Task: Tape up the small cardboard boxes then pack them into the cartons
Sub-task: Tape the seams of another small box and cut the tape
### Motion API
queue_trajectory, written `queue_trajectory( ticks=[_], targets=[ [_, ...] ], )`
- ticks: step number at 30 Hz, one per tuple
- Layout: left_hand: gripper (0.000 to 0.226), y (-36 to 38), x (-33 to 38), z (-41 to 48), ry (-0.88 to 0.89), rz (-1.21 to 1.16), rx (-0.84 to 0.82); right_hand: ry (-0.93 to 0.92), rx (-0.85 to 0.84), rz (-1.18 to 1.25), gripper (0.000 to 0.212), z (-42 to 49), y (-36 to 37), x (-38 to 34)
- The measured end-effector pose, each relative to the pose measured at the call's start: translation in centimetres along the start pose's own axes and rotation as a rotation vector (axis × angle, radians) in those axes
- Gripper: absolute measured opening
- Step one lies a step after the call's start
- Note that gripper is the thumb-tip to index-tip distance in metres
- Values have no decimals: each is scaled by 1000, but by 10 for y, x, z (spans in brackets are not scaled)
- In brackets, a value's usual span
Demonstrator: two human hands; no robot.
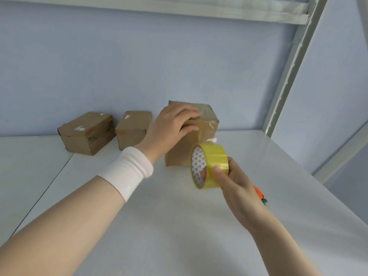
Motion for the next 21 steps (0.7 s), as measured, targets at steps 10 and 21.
queue_trajectory(
  ticks=[10,21],
  targets=[
    [31,11,-14,-23,-54,-78,21,-9,-31,20,32,-2,14,14],
    [23,-10,13,-49,-346,-113,375,31,-99,-98,19,-4,8,26]
  ],
)
Point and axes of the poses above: each hand's wrist, its own z-axis towards the middle knuckle, its own y-axis out of the palm, x = y × z, the point moved 5 cm from there along z, towards the middle knuckle, and after that the axes turned 11 degrees about -z, right-handed, at the moved point
